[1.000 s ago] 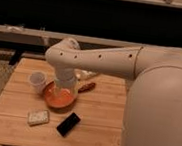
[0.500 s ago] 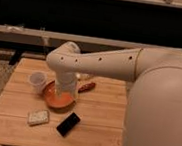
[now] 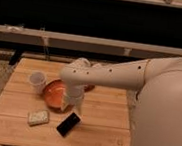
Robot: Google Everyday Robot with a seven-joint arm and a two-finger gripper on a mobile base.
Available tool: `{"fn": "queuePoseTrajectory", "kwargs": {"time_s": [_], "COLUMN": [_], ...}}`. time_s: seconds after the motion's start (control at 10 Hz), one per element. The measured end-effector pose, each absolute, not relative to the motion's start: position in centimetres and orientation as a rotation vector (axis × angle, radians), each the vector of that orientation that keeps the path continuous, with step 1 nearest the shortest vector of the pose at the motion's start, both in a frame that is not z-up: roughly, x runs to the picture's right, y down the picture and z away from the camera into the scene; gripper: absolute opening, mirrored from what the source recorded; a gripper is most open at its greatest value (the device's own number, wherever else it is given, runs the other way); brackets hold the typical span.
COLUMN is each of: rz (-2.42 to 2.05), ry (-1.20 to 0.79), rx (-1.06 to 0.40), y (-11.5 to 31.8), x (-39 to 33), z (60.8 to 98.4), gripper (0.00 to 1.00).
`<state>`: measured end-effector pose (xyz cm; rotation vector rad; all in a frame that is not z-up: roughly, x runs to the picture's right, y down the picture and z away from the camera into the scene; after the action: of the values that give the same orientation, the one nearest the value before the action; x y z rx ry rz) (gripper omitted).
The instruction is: Place the eraser in the ceramic cup
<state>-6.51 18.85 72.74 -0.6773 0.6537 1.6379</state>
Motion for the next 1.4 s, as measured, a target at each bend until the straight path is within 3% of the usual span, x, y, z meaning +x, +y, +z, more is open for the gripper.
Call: {"fn": "queuePoseTrajectory", "kwargs": {"time_s": [0.3,0.9,1.4], "rz": [1.66,1.68,1.679], "ry": [0.685,0.733,0.761], "rx": [-0.707,-0.805,-0.801], "y": [20.3,24.9,25.8], "x": [-6.2,-6.9,-6.7], "z": [73.9,79.7,80.5], "gripper": [0.65,0.65,0.61]}}
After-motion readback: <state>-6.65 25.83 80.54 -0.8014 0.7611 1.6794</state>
